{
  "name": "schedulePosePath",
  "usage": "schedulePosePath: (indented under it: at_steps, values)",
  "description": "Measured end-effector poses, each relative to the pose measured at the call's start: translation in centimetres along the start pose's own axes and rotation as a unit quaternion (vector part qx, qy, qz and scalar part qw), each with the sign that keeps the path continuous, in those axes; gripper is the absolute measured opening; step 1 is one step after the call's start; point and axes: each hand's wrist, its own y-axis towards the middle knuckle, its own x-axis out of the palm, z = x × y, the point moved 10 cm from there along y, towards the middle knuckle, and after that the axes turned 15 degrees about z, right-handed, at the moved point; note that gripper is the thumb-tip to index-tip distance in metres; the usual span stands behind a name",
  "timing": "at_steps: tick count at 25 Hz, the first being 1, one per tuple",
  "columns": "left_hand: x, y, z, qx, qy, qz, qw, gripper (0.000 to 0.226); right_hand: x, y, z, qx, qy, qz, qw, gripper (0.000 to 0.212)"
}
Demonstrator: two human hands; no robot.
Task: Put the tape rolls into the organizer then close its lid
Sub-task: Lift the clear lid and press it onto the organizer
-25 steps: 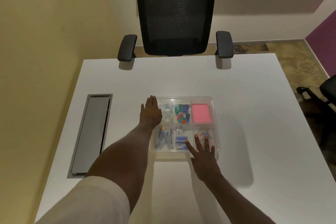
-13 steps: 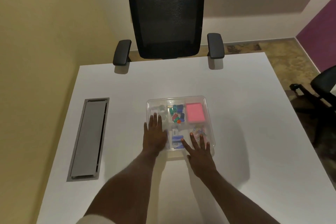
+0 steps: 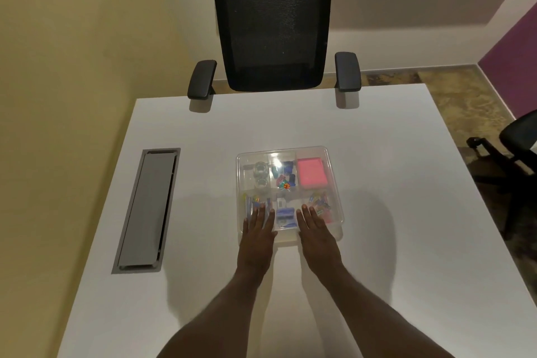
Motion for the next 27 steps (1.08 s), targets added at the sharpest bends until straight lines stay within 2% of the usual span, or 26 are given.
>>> schedulePosePath:
  at_steps: [3,9,17,21,27]
  values:
    - [0.4,0.5,-0.6,-0.020,-0.004,-0.005,1.000,0.073,-0.6,1.0,0.2,0.016,0.011,0.019,1.000,0.083]
    - [1.1,4.2,-1.5,-0.053,-0.001,-0.038,0.998,0.067,-0.2,4.5,1.3,0.020,0.016,0.061,0.998,0.083]
    - [1.5,9.2,-2.5,-0.061,0.004,-0.045,0.997,0.062,0.8,9.5,2.9,0.057,0.030,0.045,0.997,0.073]
    - [1.1,9.0,-2.0,-0.048,0.012,-0.028,0.998,0.062,0.8,9.1,2.6,0.004,0.007,0.056,0.998,0.078]
    - [0.3,8.0,-1.9,-0.042,0.015,-0.015,0.999,0.063,-0.3,8.5,1.5,-0.082,-0.073,0.083,0.990,0.062]
